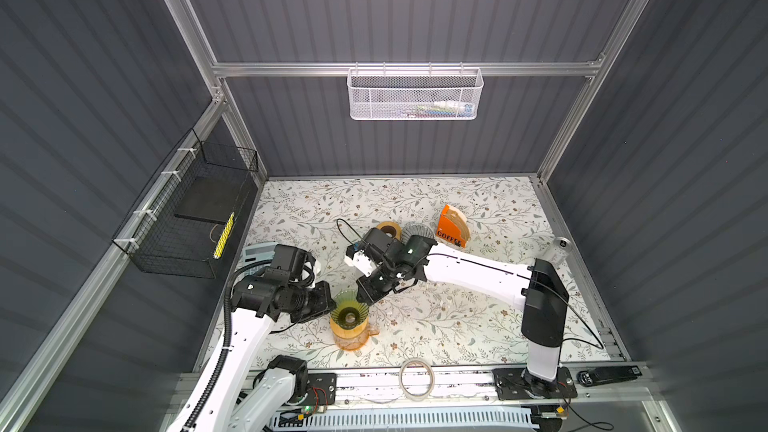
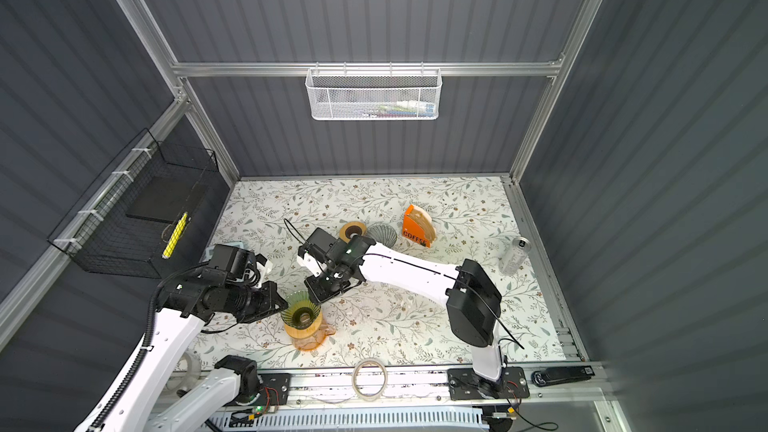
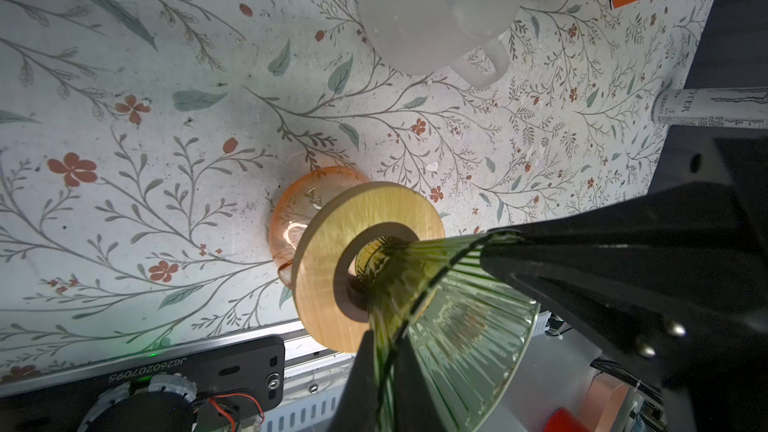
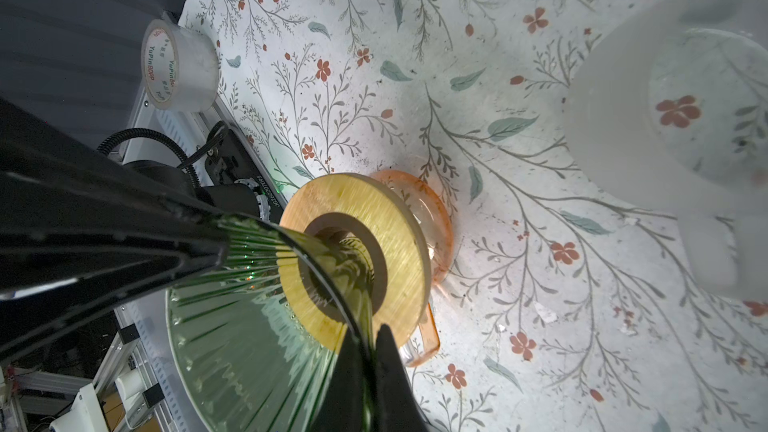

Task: Place the coffee filter in the dripper
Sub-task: 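Lower the green dripper into the wooden ring hole with the right gripper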

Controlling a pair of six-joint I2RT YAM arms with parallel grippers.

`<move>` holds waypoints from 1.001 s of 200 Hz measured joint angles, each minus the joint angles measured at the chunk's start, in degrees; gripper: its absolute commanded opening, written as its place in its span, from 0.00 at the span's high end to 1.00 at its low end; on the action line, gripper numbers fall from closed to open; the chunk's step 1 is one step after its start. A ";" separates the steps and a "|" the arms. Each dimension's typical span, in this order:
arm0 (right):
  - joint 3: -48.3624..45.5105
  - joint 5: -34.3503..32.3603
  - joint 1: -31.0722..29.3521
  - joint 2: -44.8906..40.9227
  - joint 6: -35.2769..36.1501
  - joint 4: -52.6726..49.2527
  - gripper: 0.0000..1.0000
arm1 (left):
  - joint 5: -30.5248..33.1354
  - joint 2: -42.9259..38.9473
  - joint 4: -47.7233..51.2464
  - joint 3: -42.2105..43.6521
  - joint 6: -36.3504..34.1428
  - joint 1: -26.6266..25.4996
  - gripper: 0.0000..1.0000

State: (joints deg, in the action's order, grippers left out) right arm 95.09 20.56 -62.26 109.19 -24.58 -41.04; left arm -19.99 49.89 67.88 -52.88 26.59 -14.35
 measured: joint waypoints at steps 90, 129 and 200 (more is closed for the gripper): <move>0.74 0.42 0.00 1.64 0.37 -0.39 1.00 | 0.26 1.36 0.98 0.72 -3.04 -0.24 1.00; 1.25 -0.76 -0.31 1.90 0.39 -0.70 1.00 | 0.22 1.33 0.74 1.09 -3.04 -0.24 1.00; 1.25 -4.87 -1.84 1.90 0.46 0.35 1.00 | 0.87 0.61 0.28 2.29 -3.02 -0.20 1.00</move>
State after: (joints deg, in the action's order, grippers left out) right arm 96.33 15.68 -64.10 111.09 -24.12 -40.69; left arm -19.11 50.50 68.16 -50.59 23.57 -14.55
